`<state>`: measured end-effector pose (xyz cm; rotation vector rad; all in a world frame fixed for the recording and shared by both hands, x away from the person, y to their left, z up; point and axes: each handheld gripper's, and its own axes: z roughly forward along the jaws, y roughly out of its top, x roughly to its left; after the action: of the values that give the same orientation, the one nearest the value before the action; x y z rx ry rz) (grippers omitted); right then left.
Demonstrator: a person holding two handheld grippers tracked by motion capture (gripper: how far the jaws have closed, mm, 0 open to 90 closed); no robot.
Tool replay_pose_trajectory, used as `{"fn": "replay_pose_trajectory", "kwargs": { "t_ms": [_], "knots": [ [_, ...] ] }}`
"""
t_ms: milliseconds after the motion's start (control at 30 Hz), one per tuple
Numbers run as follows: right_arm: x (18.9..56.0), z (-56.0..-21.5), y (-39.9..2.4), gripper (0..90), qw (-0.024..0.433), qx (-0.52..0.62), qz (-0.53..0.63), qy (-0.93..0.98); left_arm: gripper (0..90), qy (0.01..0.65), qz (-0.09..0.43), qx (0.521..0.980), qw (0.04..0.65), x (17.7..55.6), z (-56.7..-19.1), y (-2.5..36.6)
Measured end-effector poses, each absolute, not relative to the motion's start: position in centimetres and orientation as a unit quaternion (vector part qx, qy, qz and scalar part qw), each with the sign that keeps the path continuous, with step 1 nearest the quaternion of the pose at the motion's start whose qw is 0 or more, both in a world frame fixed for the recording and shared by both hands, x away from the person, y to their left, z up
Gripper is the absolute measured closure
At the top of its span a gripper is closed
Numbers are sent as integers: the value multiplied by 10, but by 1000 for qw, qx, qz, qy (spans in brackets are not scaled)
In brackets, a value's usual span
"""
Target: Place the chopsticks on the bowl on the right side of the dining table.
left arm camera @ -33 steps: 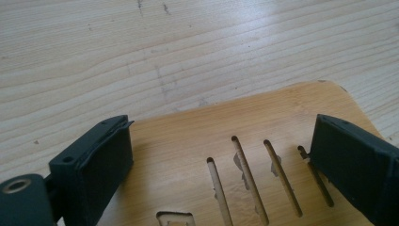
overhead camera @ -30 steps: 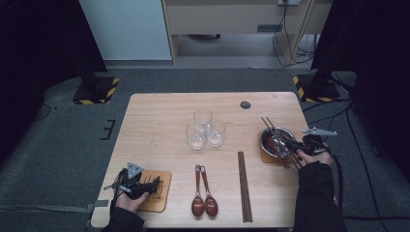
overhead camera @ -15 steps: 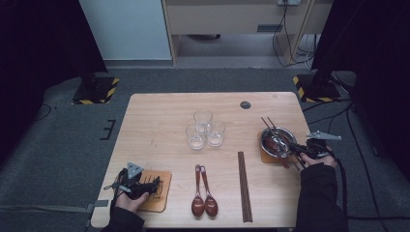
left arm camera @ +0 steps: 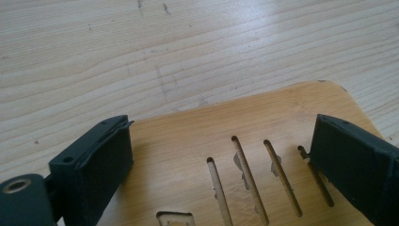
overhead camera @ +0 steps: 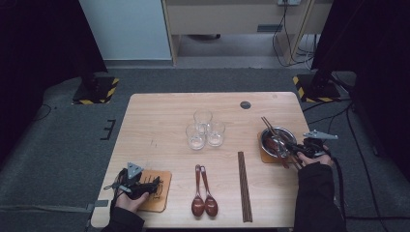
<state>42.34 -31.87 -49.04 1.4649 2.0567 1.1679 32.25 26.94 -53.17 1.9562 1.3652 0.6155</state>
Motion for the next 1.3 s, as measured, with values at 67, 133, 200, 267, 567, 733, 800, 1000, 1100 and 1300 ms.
{"fn": "replay_pose_trajectory", "kwargs": {
  "t_ms": [67,133,200,267,567,733,800,1000,1100,1300],
  "knots": [
    [423,-490,-319,845,179,518,413,727,53,523,236,749,332,322,-532,269],
    [424,-491,-318,845,179,517,413,728,54,523,236,749,333,322,-532,269],
    [424,-490,-318,845,178,516,414,728,53,523,236,749,332,322,-532,269],
    [424,-490,-318,843,176,516,417,727,53,523,236,749,333,322,-532,269],
    [422,-485,-318,740,190,508,432,721,53,523,236,749,333,322,-532,269],
    [424,-485,-314,677,191,496,434,727,53,523,236,749,333,322,-532,269],
    [424,-487,-311,665,188,494,430,732,53,523,236,749,333,322,-532,269],
    [426,-491,-310,659,184,491,420,741,53,523,236,749,332,322,-532,269],
    [426,-493,-310,679,182,489,417,744,53,523,236,749,332,322,-532,269],
    [426,-494,-310,735,180,489,415,746,53,523,236,749,333,322,-532,269]
  ]
}}
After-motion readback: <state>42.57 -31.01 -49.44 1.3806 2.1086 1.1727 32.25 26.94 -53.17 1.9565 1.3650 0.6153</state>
